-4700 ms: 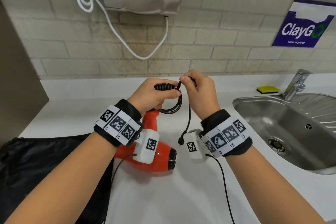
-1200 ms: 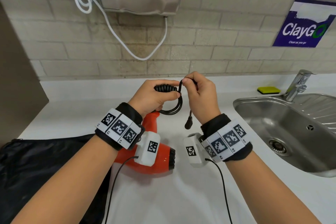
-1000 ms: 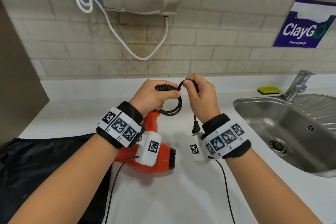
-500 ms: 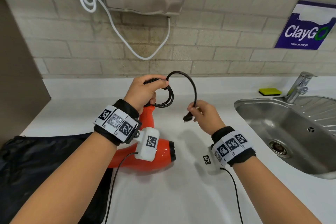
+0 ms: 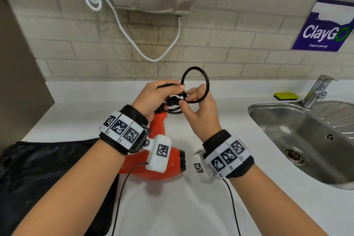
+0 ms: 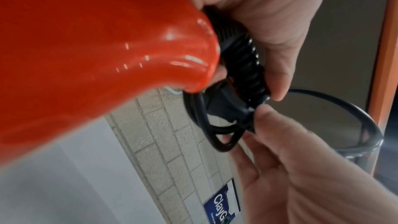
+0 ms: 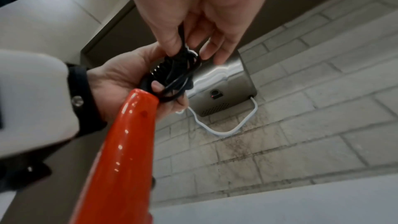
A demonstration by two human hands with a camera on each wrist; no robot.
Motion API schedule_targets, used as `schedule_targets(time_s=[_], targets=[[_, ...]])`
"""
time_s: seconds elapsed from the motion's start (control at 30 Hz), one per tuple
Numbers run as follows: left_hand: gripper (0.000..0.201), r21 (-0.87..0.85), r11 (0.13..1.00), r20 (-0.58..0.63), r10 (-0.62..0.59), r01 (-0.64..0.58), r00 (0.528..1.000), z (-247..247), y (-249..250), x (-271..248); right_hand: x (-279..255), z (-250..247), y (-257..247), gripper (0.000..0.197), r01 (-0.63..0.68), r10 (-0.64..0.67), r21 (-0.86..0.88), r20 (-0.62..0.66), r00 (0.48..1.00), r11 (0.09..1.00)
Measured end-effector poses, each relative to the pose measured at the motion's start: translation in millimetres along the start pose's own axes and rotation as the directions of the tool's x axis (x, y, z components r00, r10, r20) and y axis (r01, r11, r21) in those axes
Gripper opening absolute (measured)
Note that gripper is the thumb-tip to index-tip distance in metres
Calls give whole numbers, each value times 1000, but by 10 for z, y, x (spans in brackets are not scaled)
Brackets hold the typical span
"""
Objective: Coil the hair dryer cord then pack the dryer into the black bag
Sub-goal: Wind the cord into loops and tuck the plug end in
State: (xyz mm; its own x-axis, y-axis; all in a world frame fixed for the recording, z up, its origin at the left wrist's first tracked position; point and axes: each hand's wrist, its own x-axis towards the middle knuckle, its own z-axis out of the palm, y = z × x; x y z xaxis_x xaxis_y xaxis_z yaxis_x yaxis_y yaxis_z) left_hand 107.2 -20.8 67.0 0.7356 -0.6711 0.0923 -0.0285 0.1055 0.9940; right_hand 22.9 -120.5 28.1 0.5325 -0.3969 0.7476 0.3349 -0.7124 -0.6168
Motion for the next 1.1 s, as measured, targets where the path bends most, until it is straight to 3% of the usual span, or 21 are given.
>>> schedule_targets(time_s=[0.13,0.2,0.33,0.53,0.73,0.87,1.03,1.1], targets=[[4,4,1000,19,-4,4,1000,-18,-10,11,62,72,-57,32,-103,99,151,29,995,983],[5,16,1000,29,-6,5,1000,-40,-16,18,67,83,-62,33,-126,120,117,59,991,985],[12,35,999,70,-16,14,997,-95,3,34,13,60,-82,16,-72,72,7,71,995,997],[31,78,996,215,-46,29,975,-98,52,50,-3,-8,-161,42,-96,96,-19,33,995,995],[21,80,996,236,-53,35,970,-92,31,98,-8,-20,-237,47,-105,107,-26,73,992,994],[16,85,996,213,-27,9,977,-83,34,73,-45,-12,-248,47,-109,110,-20,84,990,994],[35,47,999,265,-3,-10,964,-55,35,39,-56,54,-276,33,-96,98,-110,14,995,989],[33,22,1000,299,-6,0,954,-43,29,33,-48,101,-257,28,-142,142,-116,-13,990,983]])
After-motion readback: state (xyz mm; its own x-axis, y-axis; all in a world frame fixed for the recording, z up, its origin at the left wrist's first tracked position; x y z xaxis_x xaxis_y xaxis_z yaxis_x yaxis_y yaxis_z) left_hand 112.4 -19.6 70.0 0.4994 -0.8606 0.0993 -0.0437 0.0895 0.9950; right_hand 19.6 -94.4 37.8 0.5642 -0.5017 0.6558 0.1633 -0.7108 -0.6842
